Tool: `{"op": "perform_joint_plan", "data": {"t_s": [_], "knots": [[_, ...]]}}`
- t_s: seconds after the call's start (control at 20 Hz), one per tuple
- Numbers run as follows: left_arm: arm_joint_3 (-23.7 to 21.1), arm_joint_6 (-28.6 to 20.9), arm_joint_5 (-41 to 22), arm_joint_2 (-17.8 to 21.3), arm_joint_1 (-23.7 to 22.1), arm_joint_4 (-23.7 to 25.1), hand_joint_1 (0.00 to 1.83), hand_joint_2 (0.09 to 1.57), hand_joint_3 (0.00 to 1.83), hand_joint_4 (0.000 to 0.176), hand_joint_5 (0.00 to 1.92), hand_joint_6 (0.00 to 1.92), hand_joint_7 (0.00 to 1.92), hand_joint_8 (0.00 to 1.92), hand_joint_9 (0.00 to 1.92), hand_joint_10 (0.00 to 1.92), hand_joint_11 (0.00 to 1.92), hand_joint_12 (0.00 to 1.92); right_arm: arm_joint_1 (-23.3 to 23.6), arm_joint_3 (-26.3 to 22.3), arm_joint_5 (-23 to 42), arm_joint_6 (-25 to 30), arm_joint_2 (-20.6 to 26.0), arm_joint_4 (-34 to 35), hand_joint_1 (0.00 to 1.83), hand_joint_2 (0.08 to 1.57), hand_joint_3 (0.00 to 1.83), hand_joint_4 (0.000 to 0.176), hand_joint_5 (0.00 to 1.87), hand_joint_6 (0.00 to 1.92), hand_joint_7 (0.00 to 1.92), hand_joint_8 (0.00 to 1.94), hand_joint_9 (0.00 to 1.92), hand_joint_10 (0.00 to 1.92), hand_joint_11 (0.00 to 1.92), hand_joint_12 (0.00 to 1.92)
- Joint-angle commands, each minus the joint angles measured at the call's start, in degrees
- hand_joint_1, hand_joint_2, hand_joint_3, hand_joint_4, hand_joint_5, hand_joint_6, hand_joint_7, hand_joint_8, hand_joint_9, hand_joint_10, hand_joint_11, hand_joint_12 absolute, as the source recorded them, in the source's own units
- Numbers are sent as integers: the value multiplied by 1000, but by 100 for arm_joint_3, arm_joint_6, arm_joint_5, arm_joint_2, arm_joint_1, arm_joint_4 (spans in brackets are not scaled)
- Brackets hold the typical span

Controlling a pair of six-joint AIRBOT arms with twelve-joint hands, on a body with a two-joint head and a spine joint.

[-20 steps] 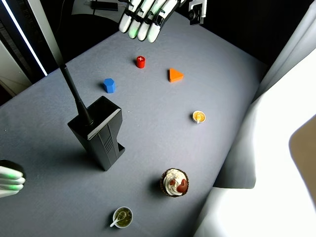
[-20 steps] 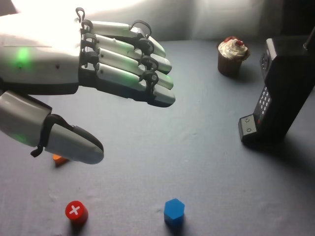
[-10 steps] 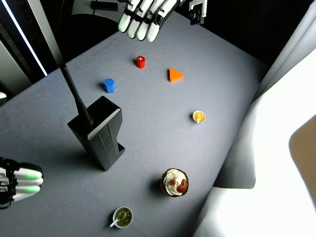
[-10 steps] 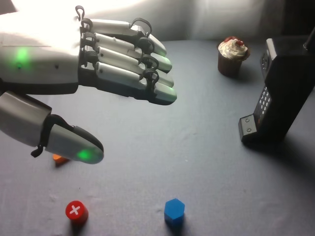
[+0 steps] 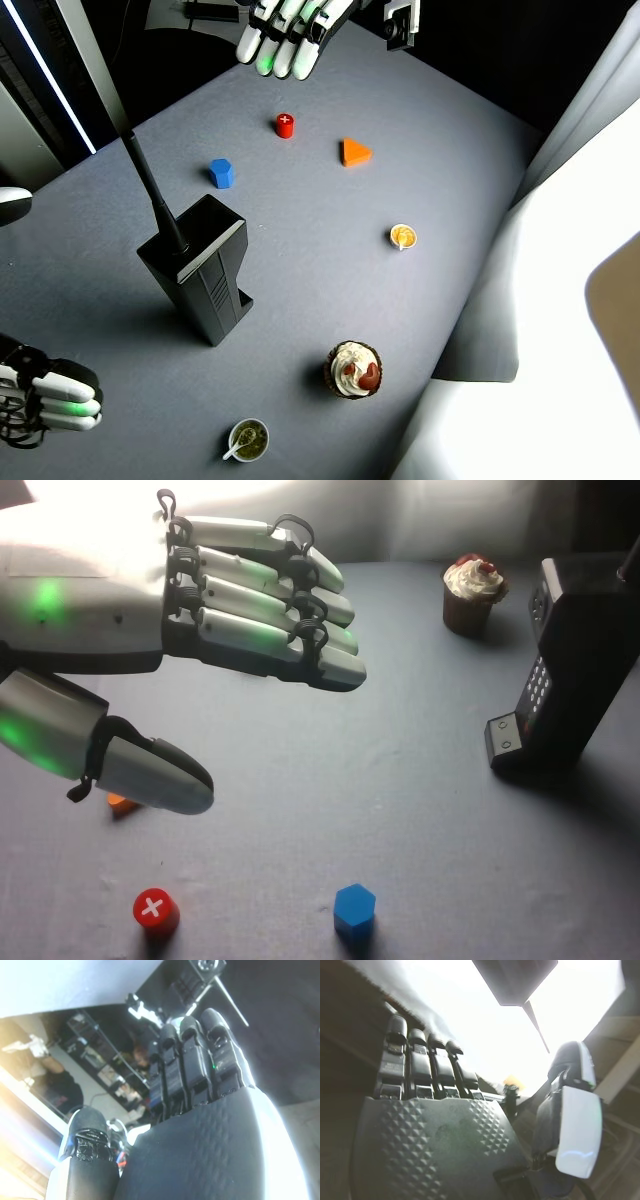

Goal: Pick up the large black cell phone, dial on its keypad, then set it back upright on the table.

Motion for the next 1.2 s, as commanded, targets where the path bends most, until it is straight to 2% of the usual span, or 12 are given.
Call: {"op": "perform_joint_plan", "data": {"t_s": [0.0,0.35,0.45,0.55,0.75,0.85,1.05,1.1,1.15], "knots": [[2,34,-288,19,-114,-571,0,1237,0,0,303,4,347,3,258,3,0,548,63,60,622,53,26,8,559,954,0,0,0,0,0,0,2,0,0,315],[2,57,-291,8,-98,-550,0,1241,1,0,291,2,343,2,260,4,0,477,531,460,395,52,-210,-279,799,933,0,0,23,6,0,0,0,0,0,189],[2,59,-290,-1,-97,-492,13,1235,0,0,310,3,362,3,274,3,0,556,610,579,395,31,-316,-279,866,926,0,0,53,5,3,1,0,0,0,321],[2,62,-289,-7,-95,-463,0,1236,0,0,299,2,352,2,259,5,0,546,667,696,395,25,-417,-278,912,922,0,0,51,1,5,0,4,0,0,360],[2,48,-314,-22,-78,-407,2,1240,1,0,281,1,355,2,269,4,0,521,785,907,366,25,-594,-275,875,934,2,0,3,0,0,0,0,0,0,301],[2,13,-327,-35,-73,-354,20,1239,1,0,299,2,371,0,292,5,0,608,915,1001,310,18,-689,-272,870,933,2,0,0,0,0,0,0,0,0,229],[3,27,-287,-45,-74,-322,0,1239,1,0,288,4,356,0,285,1,0,575,1118,1155,225,6,-836,-238,824,950,9,0,0,0,0,0,0,0,0,239],[3,32,-297,-45,-74,-321,13,1234,0,0,292,4,361,2,286,3,0,563,1159,1188,200,-2,-869,-238,825,950,3,0,0,0,0,0,0,0,0,190],[3,28,-308,-45,-73,-309,10,1232,0,0,323,10,378,6,295,5,0,586,1211,1226,173,-14,-904,-237,818,945,0,0,0,0,0,0,0,0,0,245]]}}
